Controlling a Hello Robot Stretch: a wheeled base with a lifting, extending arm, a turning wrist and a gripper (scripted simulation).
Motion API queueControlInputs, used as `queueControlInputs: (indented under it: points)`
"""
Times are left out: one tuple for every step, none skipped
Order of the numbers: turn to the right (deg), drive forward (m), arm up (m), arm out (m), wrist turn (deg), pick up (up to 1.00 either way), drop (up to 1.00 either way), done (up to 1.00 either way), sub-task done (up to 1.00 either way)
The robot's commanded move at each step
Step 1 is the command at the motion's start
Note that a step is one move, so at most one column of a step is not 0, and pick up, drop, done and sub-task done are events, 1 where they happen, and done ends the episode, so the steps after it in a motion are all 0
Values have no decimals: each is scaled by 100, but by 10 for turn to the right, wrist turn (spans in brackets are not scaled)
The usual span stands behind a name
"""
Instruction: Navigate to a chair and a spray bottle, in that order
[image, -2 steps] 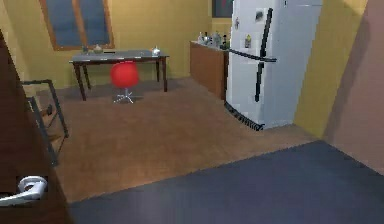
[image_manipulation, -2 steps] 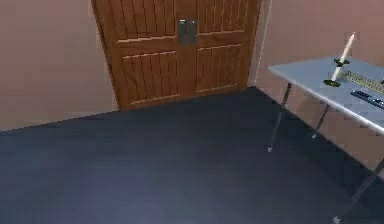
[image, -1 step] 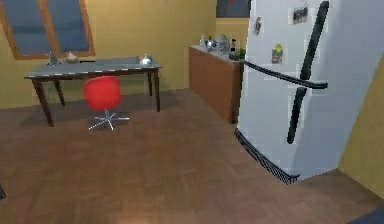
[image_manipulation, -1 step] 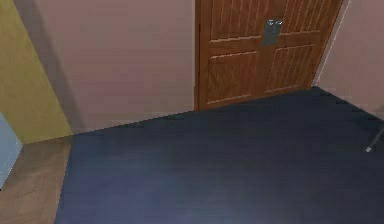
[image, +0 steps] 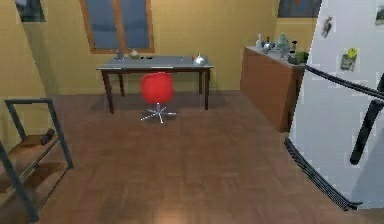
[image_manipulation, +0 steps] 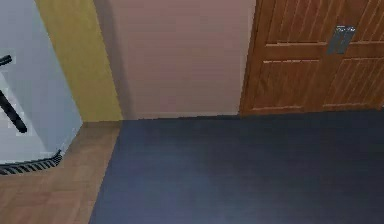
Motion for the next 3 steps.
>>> queueControlInputs:
  points:
    - [0,5,0,0,0,0,0,0,0]
    - [-150,0,0,0,0,0,0,0,0]
    - [0,100,0,0,0,0,0,0,0]
